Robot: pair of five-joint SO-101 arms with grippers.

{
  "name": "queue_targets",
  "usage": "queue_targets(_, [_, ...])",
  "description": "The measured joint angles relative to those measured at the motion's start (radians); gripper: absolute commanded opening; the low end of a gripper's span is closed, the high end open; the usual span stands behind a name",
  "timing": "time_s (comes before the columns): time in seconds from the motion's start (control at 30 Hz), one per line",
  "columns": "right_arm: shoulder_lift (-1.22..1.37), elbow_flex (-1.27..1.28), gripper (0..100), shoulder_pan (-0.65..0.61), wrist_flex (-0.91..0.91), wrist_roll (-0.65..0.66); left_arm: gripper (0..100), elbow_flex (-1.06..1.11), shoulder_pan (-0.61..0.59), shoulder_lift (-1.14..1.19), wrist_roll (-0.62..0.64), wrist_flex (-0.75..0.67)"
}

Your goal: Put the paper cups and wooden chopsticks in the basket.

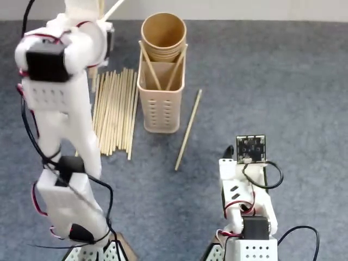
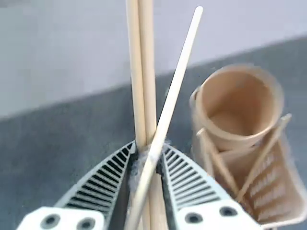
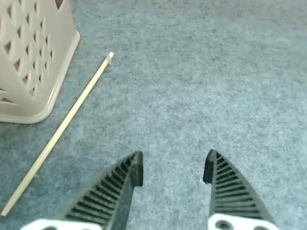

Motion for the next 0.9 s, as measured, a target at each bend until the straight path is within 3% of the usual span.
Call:
queue_targets(0.13, [0.0,0.0,21.4,0.0,0.0,0.0,0,-0.172,0.092,-0.081,0.005,0.054])
queue_targets(0.23, [0.0,0.0,21.4,0.0,0.0,0.0,0,-0.132,0.091,-0.183,0.009,0.064])
queue_targets(0.43, [0.0,0.0,21.4,0.0,0.0,0.0,0,0.307,0.049,-0.382,0.021,0.066])
queue_targets(0.6, [0.0,0.0,21.4,0.0,0.0,0.0,0,0.69,0.092,-0.634,0.021,0.06])
queue_targets(0.73, [0.0,0.0,21.4,0.0,0.0,0.0,0,1.016,0.11,-0.798,0.014,-0.115])
queue_targets(0.9, [0.0,0.0,21.4,0.0,0.0,0.0,0,1.309,0.109,-0.77,-0.003,-0.506])
